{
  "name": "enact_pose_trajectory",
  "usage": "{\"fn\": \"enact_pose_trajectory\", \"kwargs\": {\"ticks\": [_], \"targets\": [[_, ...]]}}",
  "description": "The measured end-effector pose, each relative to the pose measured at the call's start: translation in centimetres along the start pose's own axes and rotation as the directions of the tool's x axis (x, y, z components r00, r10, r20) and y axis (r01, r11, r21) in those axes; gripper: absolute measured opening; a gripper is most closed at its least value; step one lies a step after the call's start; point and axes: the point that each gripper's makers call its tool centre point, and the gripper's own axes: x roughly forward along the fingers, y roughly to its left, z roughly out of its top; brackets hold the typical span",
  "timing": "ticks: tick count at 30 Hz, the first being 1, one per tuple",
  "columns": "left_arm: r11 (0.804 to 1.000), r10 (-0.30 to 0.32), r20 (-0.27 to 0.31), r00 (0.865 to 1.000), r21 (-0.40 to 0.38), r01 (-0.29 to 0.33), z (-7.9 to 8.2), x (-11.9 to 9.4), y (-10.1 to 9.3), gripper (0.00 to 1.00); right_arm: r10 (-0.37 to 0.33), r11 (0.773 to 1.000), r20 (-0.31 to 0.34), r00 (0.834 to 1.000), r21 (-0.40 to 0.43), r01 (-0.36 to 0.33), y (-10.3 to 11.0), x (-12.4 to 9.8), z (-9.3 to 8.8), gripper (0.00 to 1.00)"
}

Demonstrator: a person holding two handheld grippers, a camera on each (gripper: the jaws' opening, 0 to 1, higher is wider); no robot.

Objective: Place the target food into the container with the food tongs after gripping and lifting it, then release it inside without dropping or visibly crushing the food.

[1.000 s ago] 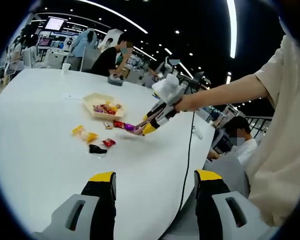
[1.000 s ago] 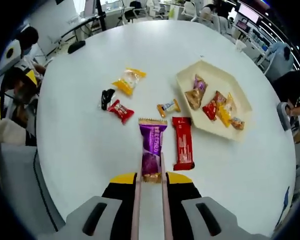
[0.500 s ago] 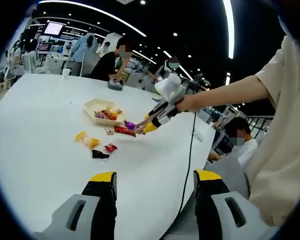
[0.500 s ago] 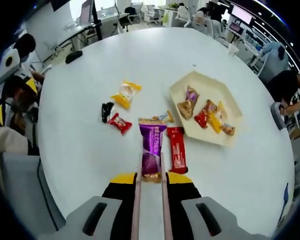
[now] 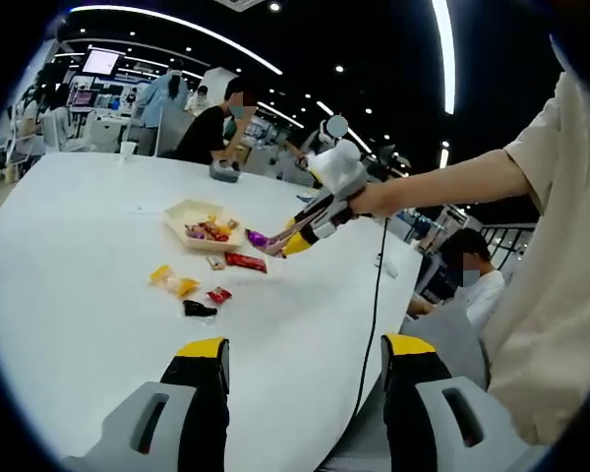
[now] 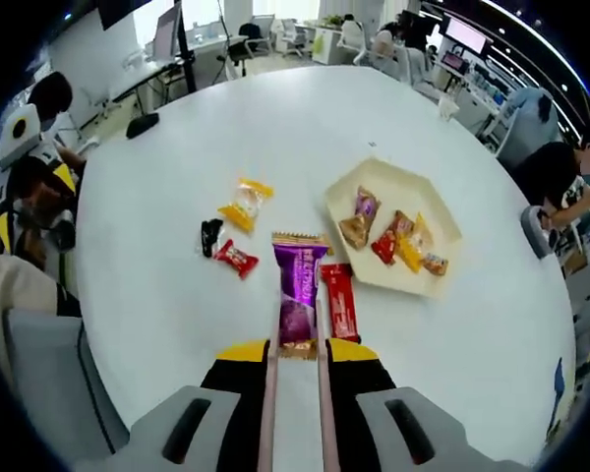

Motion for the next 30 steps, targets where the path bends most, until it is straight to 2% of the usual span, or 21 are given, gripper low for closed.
{"fn": "enact_pose_trajectory", "kwargs": {"ticks": [15, 21, 30], "targets": [[1.000, 0.003, 0.009, 1.000, 0.009, -0.003, 0.2, -0.5, 0.0, 0.62, -0.030, 1.000, 0.051, 0.998, 0.001, 0.030, -0.9, -1.4, 2.3, 0.20], [1.000, 0.002, 0.013, 1.000, 0.017, -0.002, 0.5, -0.7, -0.1, 0.63, -0.055, 0.998, 0.092, 0.994, -0.004, 0.055, -2.0, -2.4, 4.2, 0.20], [0.999, 0.008, 0.016, 1.000, 0.041, -0.009, 1.2, -1.2, 0.2, 0.63, -0.078, 0.997, 0.122, 0.989, -0.006, 0.080, -3.3, -3.5, 5.3, 0.20]]}}
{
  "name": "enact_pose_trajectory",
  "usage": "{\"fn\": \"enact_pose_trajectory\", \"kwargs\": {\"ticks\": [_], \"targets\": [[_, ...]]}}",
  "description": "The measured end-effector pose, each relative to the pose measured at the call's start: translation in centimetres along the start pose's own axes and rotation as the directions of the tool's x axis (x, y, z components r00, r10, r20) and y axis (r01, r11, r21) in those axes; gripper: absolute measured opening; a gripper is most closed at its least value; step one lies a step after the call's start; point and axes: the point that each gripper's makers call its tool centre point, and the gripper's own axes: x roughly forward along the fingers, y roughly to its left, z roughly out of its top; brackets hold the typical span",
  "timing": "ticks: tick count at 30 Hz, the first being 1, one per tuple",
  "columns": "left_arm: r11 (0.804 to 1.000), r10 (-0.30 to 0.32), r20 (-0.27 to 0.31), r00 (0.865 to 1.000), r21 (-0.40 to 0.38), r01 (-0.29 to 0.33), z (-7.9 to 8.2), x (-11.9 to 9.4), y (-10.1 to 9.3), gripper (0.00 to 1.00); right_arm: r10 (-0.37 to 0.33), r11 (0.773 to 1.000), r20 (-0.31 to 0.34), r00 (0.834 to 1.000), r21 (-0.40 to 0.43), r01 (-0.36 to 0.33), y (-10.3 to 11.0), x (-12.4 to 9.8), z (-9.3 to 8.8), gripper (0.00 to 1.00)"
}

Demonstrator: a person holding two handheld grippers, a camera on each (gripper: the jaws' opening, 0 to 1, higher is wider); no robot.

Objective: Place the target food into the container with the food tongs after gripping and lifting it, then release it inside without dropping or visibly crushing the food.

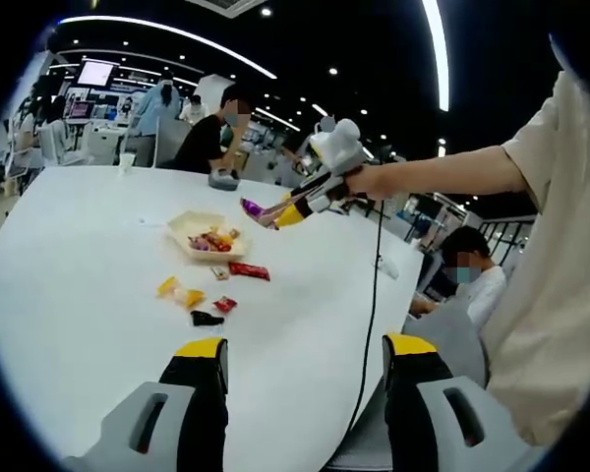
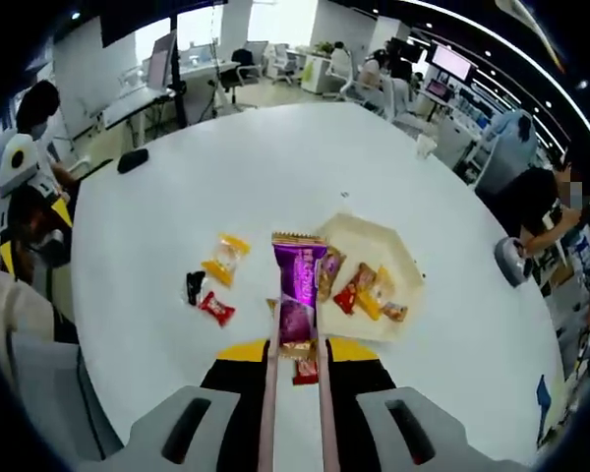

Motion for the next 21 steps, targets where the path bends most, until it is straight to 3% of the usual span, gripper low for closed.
{"fn": "enact_pose_trajectory", "kwargs": {"ticks": [21], "targets": [[1.000, -0.011, 0.007, 1.000, 0.001, 0.011, 0.3, 0.3, 0.1, 0.62, -0.031, 0.999, -0.008, 0.999, -0.043, 0.031, -2.4, -0.7, 1.4, 0.20]]}}
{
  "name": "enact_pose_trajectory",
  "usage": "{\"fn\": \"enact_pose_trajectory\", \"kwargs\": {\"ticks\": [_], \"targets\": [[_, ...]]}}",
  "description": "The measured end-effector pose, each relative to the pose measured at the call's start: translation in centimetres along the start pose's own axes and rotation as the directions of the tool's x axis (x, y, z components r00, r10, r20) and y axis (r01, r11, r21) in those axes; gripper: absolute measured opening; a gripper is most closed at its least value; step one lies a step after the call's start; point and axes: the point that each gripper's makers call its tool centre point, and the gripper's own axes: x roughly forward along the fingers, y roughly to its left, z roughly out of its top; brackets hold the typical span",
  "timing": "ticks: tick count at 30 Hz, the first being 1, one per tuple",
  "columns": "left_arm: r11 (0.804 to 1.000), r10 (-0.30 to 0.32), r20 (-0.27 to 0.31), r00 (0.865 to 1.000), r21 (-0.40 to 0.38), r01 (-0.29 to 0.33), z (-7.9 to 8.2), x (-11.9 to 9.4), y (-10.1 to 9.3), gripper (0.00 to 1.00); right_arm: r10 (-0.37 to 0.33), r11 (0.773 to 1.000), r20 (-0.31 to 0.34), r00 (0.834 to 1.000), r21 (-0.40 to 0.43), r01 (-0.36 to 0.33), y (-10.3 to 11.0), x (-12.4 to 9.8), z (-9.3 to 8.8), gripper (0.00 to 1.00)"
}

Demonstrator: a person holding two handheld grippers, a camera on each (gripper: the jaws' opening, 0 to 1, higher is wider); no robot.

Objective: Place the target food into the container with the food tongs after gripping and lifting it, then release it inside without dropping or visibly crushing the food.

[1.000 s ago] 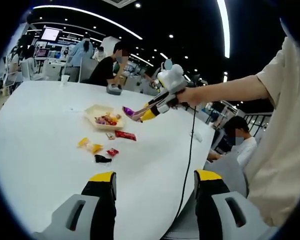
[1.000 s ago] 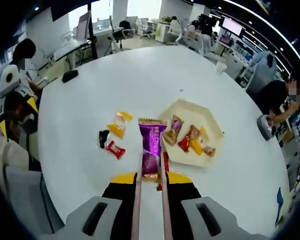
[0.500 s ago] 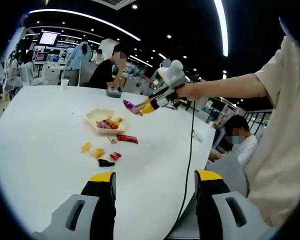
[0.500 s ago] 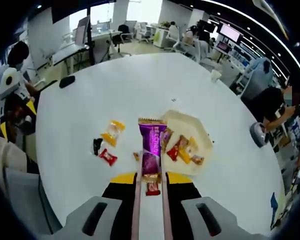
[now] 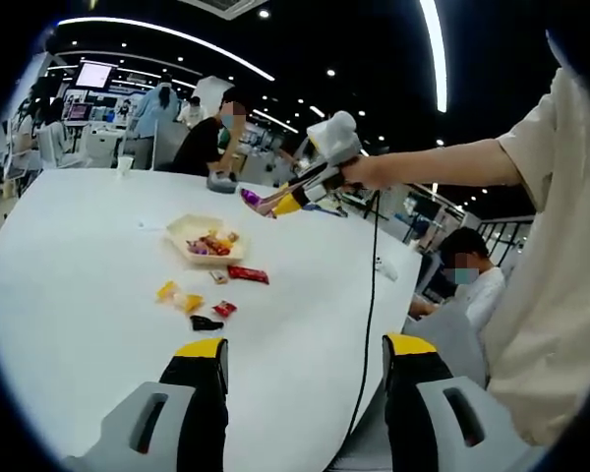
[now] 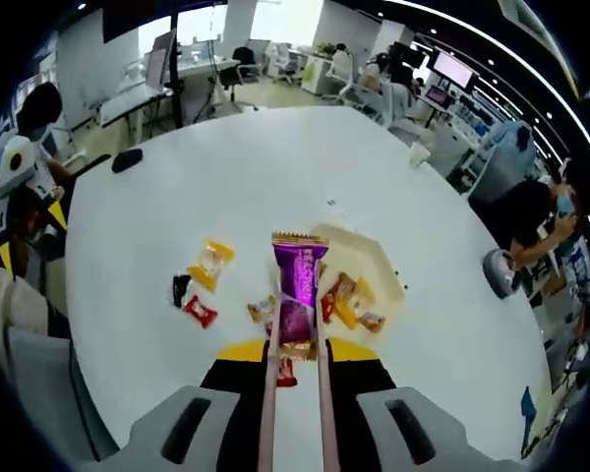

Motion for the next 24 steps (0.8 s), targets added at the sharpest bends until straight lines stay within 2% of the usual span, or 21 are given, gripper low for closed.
{"fn": "enact_pose_trajectory", "kwargs": {"ticks": [24], "targets": [[1.000, 0.012, 0.005, 1.000, -0.008, -0.012, -0.1, -0.2, 0.1, 0.62, -0.022, 1.000, 0.011, 1.000, -0.020, 0.023, -2.1, 0.1, 1.1, 0.20]]}}
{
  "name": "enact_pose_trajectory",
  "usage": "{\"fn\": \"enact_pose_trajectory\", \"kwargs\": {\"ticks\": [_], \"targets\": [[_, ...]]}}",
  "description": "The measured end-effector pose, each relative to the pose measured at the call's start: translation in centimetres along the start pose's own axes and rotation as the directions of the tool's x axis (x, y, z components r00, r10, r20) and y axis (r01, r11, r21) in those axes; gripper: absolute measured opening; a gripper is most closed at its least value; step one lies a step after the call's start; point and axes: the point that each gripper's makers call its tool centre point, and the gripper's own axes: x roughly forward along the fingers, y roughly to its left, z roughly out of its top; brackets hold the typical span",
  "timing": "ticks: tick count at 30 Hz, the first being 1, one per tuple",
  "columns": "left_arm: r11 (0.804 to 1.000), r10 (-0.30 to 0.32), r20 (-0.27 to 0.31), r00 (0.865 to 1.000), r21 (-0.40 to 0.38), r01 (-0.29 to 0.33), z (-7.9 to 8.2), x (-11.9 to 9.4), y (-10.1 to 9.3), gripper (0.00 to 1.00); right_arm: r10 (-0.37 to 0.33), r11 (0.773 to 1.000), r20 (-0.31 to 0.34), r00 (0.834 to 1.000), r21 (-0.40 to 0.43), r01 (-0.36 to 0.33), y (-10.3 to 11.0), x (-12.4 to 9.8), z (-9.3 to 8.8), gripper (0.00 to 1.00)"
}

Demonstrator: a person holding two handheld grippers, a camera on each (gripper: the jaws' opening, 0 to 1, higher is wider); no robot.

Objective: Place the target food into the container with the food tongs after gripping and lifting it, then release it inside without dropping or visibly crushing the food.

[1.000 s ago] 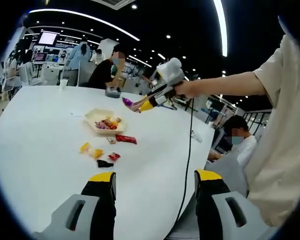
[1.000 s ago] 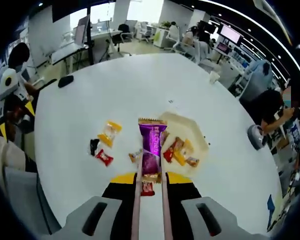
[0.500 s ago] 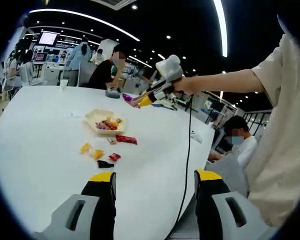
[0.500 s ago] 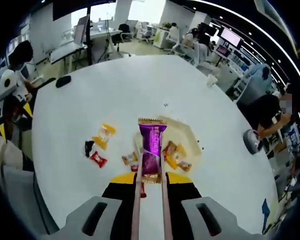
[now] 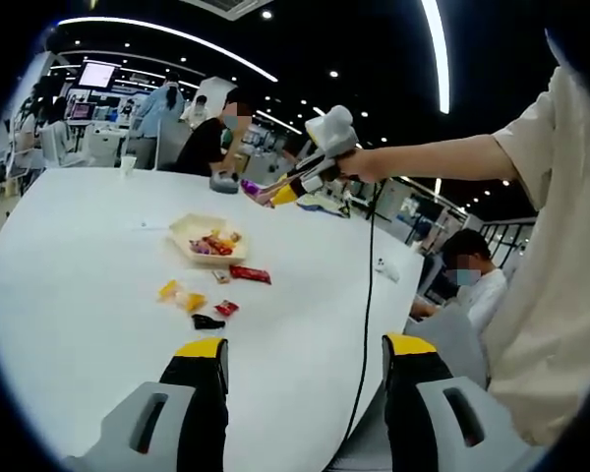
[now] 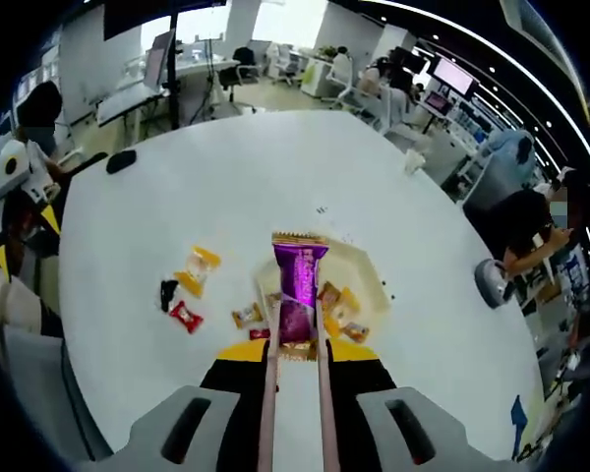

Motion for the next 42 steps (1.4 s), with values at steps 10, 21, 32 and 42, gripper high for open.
{"fn": "enact_pose_trajectory", "kwargs": {"ticks": [10, 21, 32, 42], "targets": [[1.000, 0.004, -0.004, 1.000, -0.007, -0.004, -0.2, -0.1, 0.3, 0.62, -0.005, 1.000, 0.001, 1.000, -0.004, 0.005, -0.9, 0.5, 0.5, 0.21], [1.000, 0.009, -0.008, 1.000, -0.012, -0.009, -0.1, 0.1, 0.7, 0.63, -0.009, 1.000, 0.003, 1.000, -0.012, 0.009, -2.1, 1.1, 1.0, 0.21], [1.000, 0.008, -0.014, 1.000, -0.013, -0.008, -0.2, 0.4, 0.9, 0.62, -0.017, 1.000, 0.012, 1.000, -0.014, 0.017, -3.2, 1.2, 1.4, 0.21], [1.000, 0.007, -0.011, 1.000, -0.022, -0.007, -0.3, 0.6, 0.8, 0.62, -0.006, 0.999, -0.012, 1.000, -0.040, 0.005, -3.1, 1.6, 1.0, 0.20]]}}
